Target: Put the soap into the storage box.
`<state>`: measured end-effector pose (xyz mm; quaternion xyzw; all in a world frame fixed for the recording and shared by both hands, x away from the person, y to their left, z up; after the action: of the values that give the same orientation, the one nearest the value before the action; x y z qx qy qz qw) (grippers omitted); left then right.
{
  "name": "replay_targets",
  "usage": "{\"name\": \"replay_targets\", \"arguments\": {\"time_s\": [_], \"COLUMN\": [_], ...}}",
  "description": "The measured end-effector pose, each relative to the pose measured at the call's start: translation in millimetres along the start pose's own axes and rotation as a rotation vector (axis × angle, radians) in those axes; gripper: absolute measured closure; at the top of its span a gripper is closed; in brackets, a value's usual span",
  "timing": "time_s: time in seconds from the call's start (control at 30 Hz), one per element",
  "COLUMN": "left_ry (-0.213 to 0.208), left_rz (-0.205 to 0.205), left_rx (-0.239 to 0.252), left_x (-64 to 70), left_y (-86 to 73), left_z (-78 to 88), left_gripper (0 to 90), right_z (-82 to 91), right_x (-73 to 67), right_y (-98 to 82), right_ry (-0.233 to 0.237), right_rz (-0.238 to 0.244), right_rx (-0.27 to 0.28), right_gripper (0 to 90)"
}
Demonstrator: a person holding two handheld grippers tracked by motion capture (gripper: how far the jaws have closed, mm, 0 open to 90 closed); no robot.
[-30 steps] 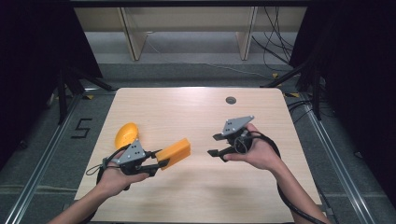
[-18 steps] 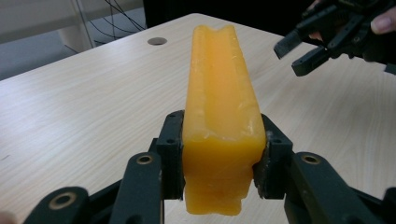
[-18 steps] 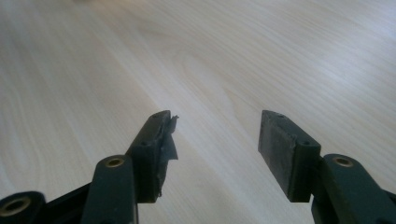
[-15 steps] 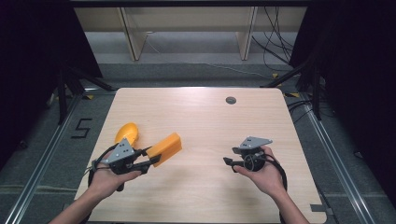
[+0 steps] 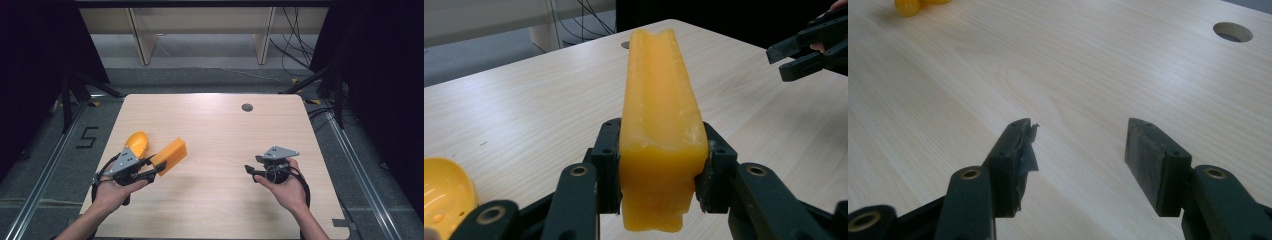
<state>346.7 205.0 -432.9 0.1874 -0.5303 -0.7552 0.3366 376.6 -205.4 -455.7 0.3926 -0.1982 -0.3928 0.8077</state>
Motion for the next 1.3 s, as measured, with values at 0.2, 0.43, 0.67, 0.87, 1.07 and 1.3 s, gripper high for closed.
{"name": "replay_targets", "arguments": {"time_s": [0.2, 0.43, 0.67, 0.87, 1.07, 1.3], "left_ry": [0.035, 0.082, 0.152, 0.193, 0.216, 0.233], "left_rz": [0.021, 0.047, 0.070, 0.083, 0.101, 0.113], "left_rx": [-0.014, 0.006, 0.016, 0.019, 0.028, 0.042], "left_x": [-3.9, -10.3, -17.7, -23.8, -27.8, -33.4], "left_y": [-2.9, -3.3, -3.6, -4.2, -5.3, -6.0], "left_z": [4.6, 11.6, 17.4, 21.9, 24.5, 25.9], "left_gripper": [60.4, 60.4, 60.4, 60.4, 60.5, 60.4], "right_z": [0.1, -3.0, -2.6, -2.6, -2.7, -2.9], "right_x": [1.0, 0.1, 0.8, -0.2, -0.2, -0.6], "right_y": [-1.4, -2.3, -2.0, -2.4, -2.2, -2.4], "right_ry": [-0.002, 0.003, -0.001, 0.007, 0.010, 0.011], "right_rz": [-0.019, 0.005, 0.008, -0.005, -0.003, -0.009], "right_rx": [-0.007, -0.006, 0.001, -0.013, -0.014, -0.017], "right_gripper": [44.7, 44.4, 44.4, 44.4, 44.2, 44.1]}}
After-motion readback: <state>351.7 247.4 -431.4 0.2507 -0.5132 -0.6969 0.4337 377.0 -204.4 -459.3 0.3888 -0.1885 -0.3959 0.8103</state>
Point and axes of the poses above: each handheld gripper's, and its own axes: z roughly backward along the jaws, y roughly out of its top, x roughly to its right, the point moved 1 cm from there along -z, roughly forward along the jaws, and after that the axes turned 3 degrees about -y, right-handed, at the moved point
